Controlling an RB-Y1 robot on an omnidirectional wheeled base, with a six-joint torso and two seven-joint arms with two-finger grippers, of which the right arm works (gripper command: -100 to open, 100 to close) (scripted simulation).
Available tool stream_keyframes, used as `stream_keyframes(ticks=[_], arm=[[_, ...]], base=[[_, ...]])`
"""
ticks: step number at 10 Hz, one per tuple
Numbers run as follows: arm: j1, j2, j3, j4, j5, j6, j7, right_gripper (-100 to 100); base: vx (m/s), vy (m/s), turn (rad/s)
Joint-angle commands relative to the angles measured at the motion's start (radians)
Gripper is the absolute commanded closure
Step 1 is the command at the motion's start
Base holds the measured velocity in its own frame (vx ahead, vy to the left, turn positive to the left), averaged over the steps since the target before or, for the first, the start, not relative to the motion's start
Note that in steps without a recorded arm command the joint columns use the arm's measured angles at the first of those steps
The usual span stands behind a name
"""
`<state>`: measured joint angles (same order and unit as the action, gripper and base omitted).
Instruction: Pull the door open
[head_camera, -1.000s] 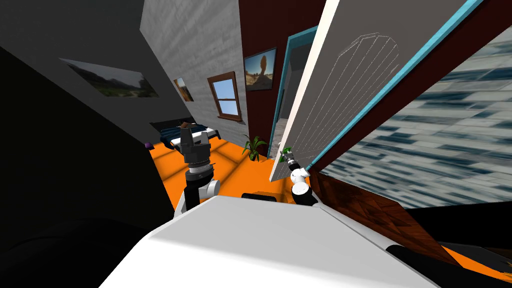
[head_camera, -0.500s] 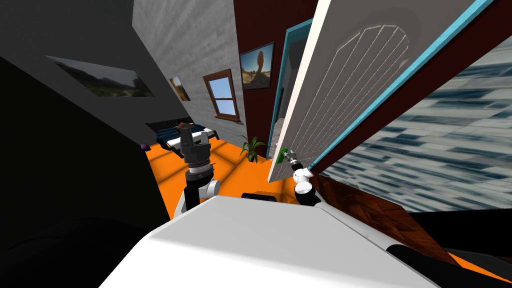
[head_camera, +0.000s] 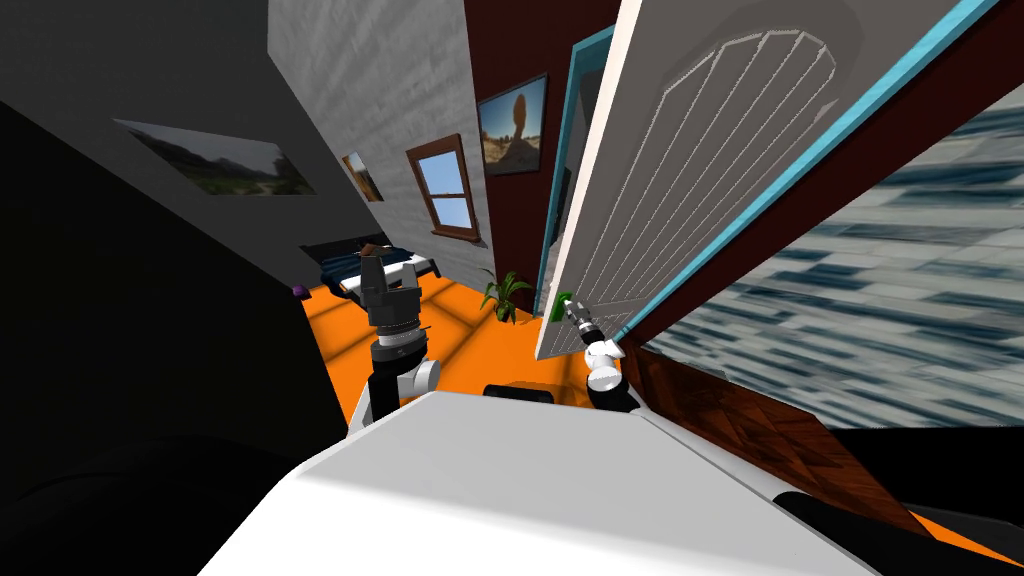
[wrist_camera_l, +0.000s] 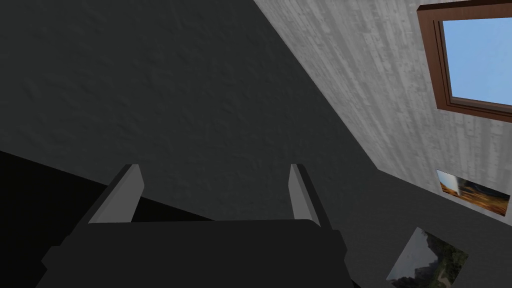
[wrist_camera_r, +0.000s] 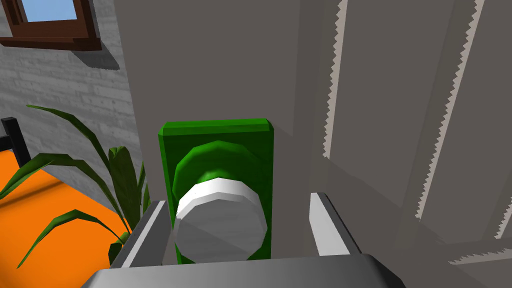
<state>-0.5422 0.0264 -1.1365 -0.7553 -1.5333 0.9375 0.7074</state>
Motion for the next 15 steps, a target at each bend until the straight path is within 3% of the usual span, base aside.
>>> stream_keyframes(ticks=[1,5,6,8,10,12,13,14,15], arm=[[-0.003,-0.006,-0.002,-0.005,-0.002,-0.003,-0.002,100],[-0.003,-0.006,-0.002,-0.005,-0.002,-0.003,-0.002,100],[-0.004,-0.027,0.036,0.016,0.016,0.021,-0.020,100],[-0.008,-0.045,0.079,0.034,0.036,0.045,-0.040,100],[-0.014,-0.051,0.130,0.055,0.058,0.074,-0.065,100],[-0.017,-0.045,0.164,0.069,0.073,0.093,-0.082,100],[-0.021,-0.033,0.195,0.082,0.087,0.110,-0.097,100],[-0.021,-0.033,0.195,0.082,0.087,0.110,-0.097,100],[-0.024,-0.007,0.232,0.097,0.104,0.132,-0.115,100]], base=[[0.010,0.024,0.029],[0.007,0.006,-0.008],[-0.039,-0.053,-0.117],[-0.075,-0.095,-0.140],[-0.096,-0.119,-0.151],[-0.095,-0.138,-0.138],[-0.075,-0.167,-0.184],[-0.048,-0.133,-0.050],[-0.057,-0.146,-0.137]])
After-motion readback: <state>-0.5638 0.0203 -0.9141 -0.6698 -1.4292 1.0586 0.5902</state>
